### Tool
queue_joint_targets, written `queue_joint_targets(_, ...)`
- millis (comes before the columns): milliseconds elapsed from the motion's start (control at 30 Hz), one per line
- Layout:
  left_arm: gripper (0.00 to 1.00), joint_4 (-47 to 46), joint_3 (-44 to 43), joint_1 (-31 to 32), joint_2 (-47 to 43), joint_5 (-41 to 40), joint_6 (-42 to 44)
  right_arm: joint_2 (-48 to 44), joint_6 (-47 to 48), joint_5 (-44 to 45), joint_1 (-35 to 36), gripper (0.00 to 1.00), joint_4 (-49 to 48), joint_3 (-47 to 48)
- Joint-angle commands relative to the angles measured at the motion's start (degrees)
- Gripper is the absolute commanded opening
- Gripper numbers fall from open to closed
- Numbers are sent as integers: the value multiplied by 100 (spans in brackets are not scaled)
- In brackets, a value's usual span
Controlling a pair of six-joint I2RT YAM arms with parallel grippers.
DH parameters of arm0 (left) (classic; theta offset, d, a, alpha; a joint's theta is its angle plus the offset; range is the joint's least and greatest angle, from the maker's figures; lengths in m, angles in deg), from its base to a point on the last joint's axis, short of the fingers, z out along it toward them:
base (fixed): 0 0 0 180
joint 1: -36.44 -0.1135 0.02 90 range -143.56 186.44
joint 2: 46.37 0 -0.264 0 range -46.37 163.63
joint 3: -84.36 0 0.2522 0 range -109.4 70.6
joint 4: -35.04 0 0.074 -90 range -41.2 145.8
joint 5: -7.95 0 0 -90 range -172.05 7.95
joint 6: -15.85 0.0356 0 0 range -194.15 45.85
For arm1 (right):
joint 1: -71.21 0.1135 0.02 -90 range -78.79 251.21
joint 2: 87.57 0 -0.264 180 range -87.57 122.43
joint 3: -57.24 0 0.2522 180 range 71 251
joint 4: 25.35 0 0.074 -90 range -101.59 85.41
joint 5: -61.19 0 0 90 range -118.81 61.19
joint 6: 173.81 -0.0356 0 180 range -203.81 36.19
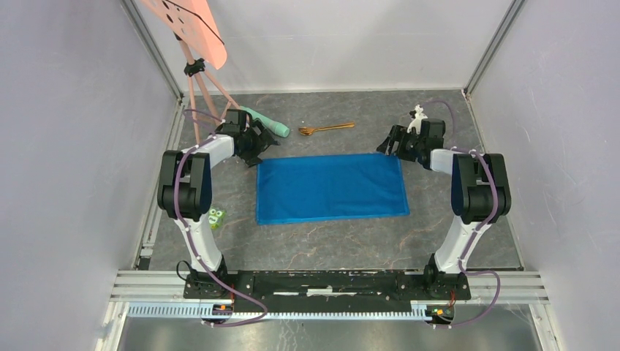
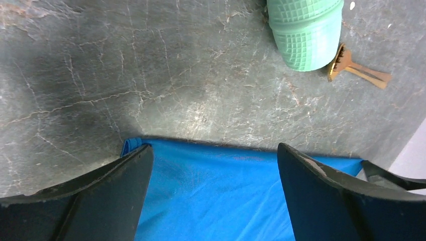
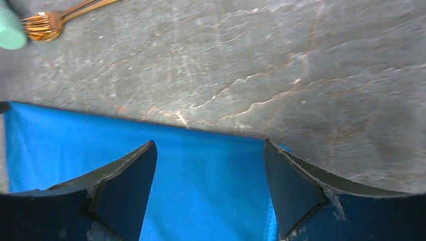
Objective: Fold the napkin into a case and place the utensils inside
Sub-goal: Pick up the rectangle-folded napkin from the center of the board.
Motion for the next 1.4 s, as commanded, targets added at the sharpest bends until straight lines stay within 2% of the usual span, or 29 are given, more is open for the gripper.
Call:
queue_joint_targets(0,100,440,-180,-2,-91,-327,523,-16,764,825,-20,83,1106,590)
queue_joint_targets(200,100,864,-480,286,-996,-146,800,-936,868,2222,387,90,2994,1015)
queue_joint_targets(267,100,1083,-642,425,-1310,-150,1009,-1092,959,2223,437,91,3574,1018)
queue_joint_targets(333,100,1146,-698,608,-1625,-167,1265,-980,1182,1941,401,85,4257,1237)
queue_joint_targets(467,100,1209,-673,952,-2029,-105,1676,-821,1624,1819,407,74,4968,1534)
queue_joint_targets(633,100,1210,-524,1246,-2419,-54,1894,-512,1921,2109,445,73,5632,2018)
queue_joint_targets(767,100,1135,-480,1278,-2571,209,1852,-174,1994,2300,558,71,5864,2220)
queue_joint_targets(1000,100,1101,-464,1274,-2709,322,1864,178,1869,2527,720,55,5791,2344)
queue_joint_targets(1367,100,1067,-459,1270,-2756,481,1856,275,1750,2805,889,52,5571,2064)
